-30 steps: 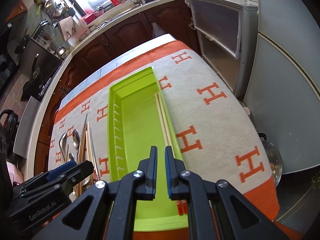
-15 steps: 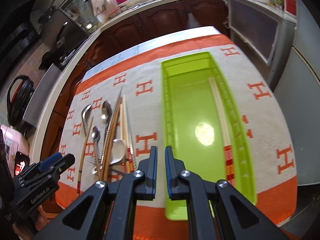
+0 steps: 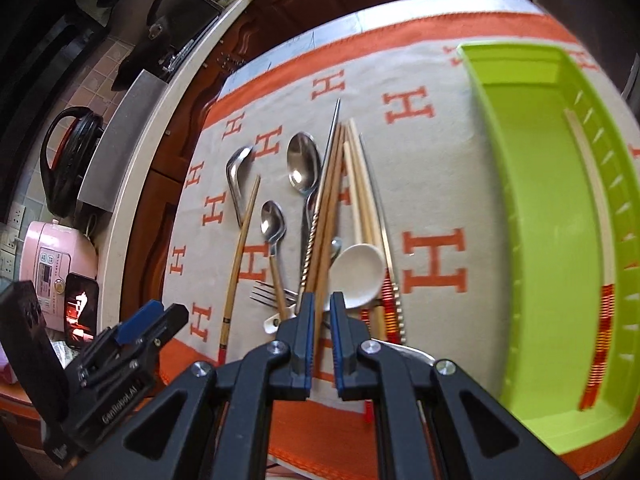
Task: Organize utensils
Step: 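Grasp a dark brown chopstick with the right tool while the left tool grasps another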
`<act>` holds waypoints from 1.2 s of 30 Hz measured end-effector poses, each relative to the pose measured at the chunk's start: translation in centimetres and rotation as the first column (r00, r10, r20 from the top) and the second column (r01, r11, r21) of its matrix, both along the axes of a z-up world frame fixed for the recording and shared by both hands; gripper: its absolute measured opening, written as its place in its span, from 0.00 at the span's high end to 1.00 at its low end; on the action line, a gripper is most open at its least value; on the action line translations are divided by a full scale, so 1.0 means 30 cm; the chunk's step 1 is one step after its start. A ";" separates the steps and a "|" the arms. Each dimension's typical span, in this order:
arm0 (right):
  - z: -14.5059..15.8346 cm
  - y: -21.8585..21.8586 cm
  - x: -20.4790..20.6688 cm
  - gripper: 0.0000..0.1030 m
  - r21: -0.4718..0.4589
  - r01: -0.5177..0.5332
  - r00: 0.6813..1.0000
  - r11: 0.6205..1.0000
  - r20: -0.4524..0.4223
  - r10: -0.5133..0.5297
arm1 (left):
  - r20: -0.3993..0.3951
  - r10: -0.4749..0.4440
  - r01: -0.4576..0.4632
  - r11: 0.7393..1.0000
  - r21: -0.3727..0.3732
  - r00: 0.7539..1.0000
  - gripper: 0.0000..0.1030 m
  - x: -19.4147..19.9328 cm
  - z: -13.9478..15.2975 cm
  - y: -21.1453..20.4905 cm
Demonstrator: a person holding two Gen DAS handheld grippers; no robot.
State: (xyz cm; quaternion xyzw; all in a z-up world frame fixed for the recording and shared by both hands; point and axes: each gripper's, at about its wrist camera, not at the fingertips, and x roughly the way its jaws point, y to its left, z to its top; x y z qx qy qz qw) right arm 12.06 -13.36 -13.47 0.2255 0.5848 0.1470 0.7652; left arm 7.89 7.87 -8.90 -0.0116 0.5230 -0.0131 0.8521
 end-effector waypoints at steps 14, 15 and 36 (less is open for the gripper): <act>-0.111 0.064 0.072 0.93 -0.029 0.008 0.995 1.000 -0.097 -0.011 | -0.040 -0.026 0.025 0.999 -0.029 0.999 0.57 0.033 -0.071 0.024; -0.113 0.072 0.075 0.93 -0.045 0.007 0.995 0.999 -0.095 -0.011 | -0.042 -0.024 0.023 0.999 -0.032 0.999 0.57 0.036 -0.075 0.028; -0.045 0.051 0.049 0.94 -0.081 0.037 0.999 0.996 0.026 -0.035 | -0.027 -0.065 0.063 0.996 -0.056 0.998 0.57 0.070 -0.056 -0.017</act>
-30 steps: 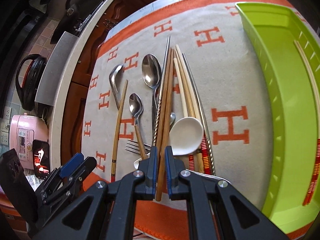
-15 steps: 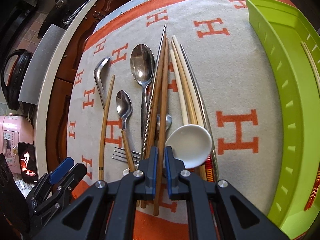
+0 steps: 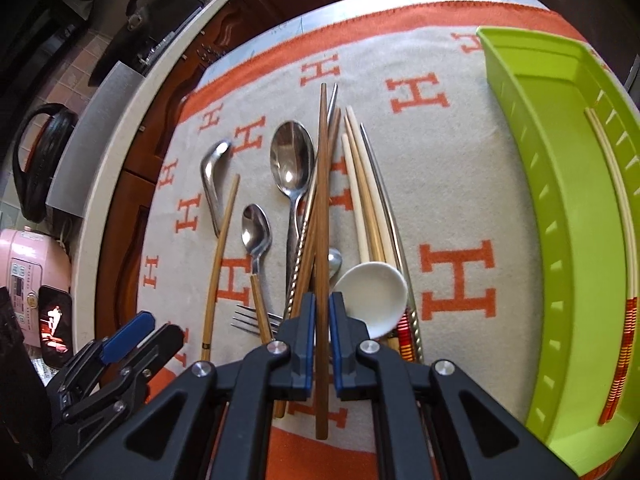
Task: Organize utensils
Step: 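Grasp a dark brown chopstick with the right tool while the left tool grasps another, then lower both brown chopsticks into the lime-green tray and open both tools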
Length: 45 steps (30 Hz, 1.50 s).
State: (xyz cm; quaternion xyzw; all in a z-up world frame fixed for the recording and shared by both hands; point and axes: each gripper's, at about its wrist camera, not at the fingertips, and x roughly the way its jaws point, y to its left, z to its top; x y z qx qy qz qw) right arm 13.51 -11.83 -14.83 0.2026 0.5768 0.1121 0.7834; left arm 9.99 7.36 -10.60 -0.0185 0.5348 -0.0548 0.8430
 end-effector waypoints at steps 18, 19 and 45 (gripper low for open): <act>0.075 -0.224 -0.100 0.94 0.055 0.052 0.995 0.997 0.087 -0.057 | 0.017 -0.202 0.202 0.976 -0.082 0.979 0.70 0.016 -0.081 -0.271; 0.076 -0.233 -0.102 0.94 0.059 0.052 0.994 0.997 0.090 -0.057 | 0.013 -0.201 0.202 0.976 -0.085 0.979 0.71 0.019 -0.089 -0.277; 0.083 -0.364 -0.132 0.94 0.120 0.083 0.987 0.989 0.125 -0.098 | -0.109 -0.124 0.116 0.991 -0.072 0.986 0.88 0.162 -0.180 -0.379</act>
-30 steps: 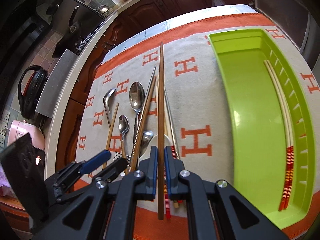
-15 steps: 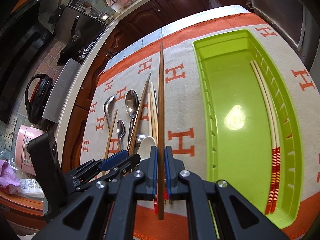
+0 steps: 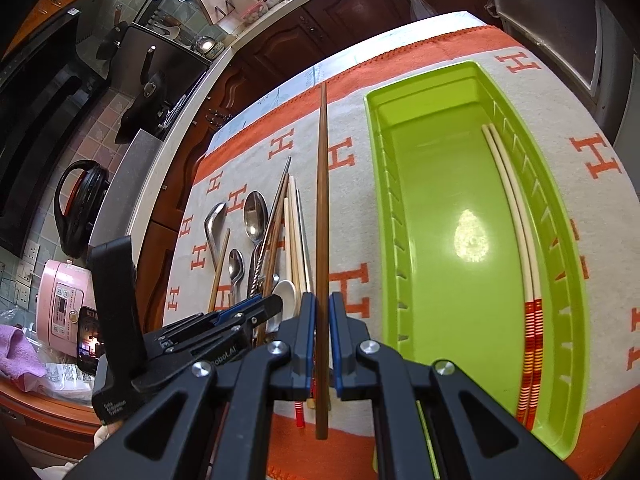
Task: Organize utensils
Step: 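Lower both brown chopsticks into the lime-green tray and open both tools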
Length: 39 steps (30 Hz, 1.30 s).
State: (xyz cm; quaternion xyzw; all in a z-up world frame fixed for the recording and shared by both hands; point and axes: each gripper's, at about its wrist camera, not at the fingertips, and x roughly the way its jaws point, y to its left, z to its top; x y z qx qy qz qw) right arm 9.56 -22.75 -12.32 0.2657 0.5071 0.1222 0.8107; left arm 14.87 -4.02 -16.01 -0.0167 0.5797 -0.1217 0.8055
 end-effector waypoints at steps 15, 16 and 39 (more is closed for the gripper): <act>0.026 -0.092 -0.027 0.94 -0.031 0.061 0.998 0.998 0.010 -0.061 | 0.004 0.133 -0.132 0.990 -0.057 0.991 0.96 0.012 0.044 0.064; 0.033 -0.100 -0.031 0.94 -0.045 0.073 0.997 0.996 0.010 -0.073 | 0.008 0.137 -0.137 0.989 -0.064 0.990 0.96 0.007 0.060 0.066; 0.105 -0.330 -0.136 0.92 -0.207 0.306 0.951 0.929 0.019 -0.308 | 0.046 -0.113 0.119 0.979 -0.165 0.993 0.96 -0.101 0.282 -0.451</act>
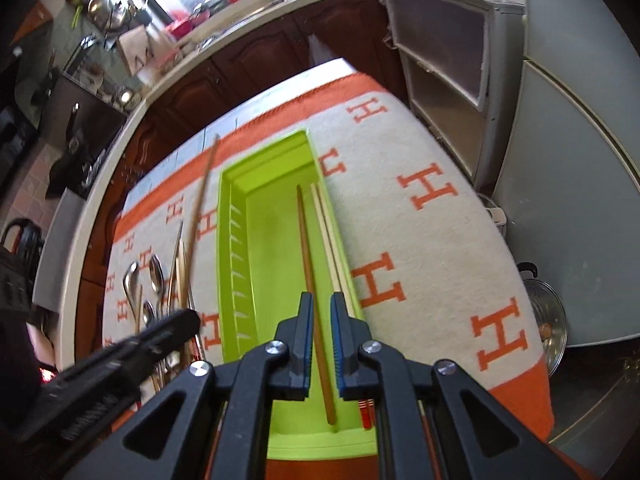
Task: Organize utensils
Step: 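Lower both brown chopsticks into the lime-green tray and open both tools, then grasp a steel chopstick with the right tool while the left tool grasps a wooden chopstick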
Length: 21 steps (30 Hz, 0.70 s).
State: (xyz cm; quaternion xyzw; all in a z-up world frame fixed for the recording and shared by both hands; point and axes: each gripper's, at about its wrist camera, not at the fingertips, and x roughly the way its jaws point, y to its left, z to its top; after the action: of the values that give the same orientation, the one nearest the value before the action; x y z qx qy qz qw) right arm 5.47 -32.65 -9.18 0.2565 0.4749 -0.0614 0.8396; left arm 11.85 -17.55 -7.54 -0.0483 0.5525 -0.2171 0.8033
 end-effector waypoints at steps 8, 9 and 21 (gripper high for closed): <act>0.038 -0.031 -0.032 0.92 0.003 0.051 0.998 0.999 0.042 -0.051 | -0.073 -0.024 0.026 0.999 0.029 0.997 0.95 -0.023 -0.083 -0.056; 0.037 -0.032 -0.032 0.92 0.004 0.048 0.998 0.999 0.043 -0.048 | -0.078 -0.027 0.030 0.999 0.028 0.997 0.95 -0.032 -0.085 -0.049; 0.037 0.117 -0.043 0.92 -0.023 -0.060 0.997 0.998 0.036 0.061 | 0.081 0.034 -0.047 0.986 0.160 0.996 0.70 -0.149 0.002 0.186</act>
State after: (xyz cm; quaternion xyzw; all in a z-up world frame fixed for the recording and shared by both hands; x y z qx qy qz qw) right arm 4.19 -29.13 -8.06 0.2339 0.4663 -0.0364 0.8523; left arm 7.38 -11.97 -7.47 0.0144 0.5354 -0.1568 0.8298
